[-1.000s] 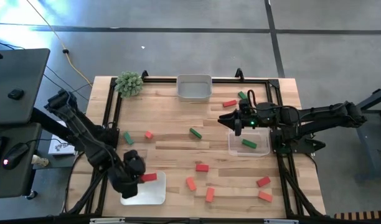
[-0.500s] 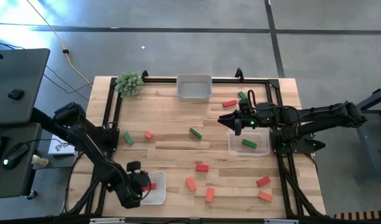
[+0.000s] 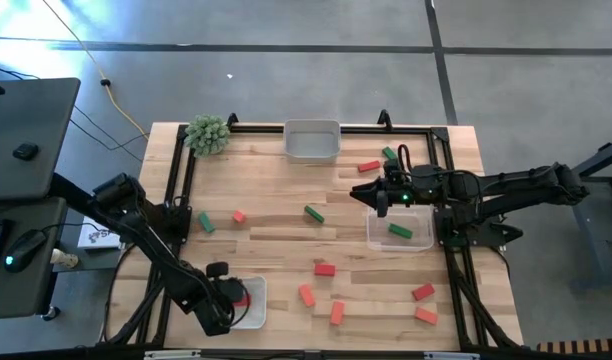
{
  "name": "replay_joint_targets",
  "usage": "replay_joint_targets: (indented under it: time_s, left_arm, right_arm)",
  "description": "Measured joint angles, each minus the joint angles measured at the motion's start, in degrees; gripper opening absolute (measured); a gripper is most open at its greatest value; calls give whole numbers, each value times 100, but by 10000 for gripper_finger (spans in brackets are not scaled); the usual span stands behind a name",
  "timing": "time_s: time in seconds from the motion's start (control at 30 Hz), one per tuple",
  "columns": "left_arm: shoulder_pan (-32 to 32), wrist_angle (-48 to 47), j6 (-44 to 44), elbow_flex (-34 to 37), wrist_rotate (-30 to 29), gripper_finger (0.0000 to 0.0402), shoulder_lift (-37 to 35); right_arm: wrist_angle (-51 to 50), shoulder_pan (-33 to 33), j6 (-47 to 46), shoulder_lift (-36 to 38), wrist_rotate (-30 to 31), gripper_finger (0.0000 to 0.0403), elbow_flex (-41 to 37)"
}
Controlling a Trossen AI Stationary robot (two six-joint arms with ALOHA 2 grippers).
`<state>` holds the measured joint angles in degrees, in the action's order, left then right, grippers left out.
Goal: Sort & place blocks by color
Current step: Put the red wooden block into the white bin, then put the orange wooden block into the gray bin
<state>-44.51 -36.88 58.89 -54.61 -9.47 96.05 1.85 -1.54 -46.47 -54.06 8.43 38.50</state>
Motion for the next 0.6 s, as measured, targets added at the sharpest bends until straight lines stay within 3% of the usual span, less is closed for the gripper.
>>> replay_joint_targets:
  time_s: [0.17, 0.47, 0.6]
  left_arm:
    - [97, -8, 107, 0, 108, 143, 0]
    - [342, -10, -58, 0, 823, 182, -35]
    - [399, -62, -321, -96, 747, 186, -82]
  right_arm:
    - [-6, 0, 0, 0, 1, 151, 0]
    - [-46, 0, 1, 0, 2, 151, 0]
    - [-159, 1, 32, 0, 9, 151, 0]
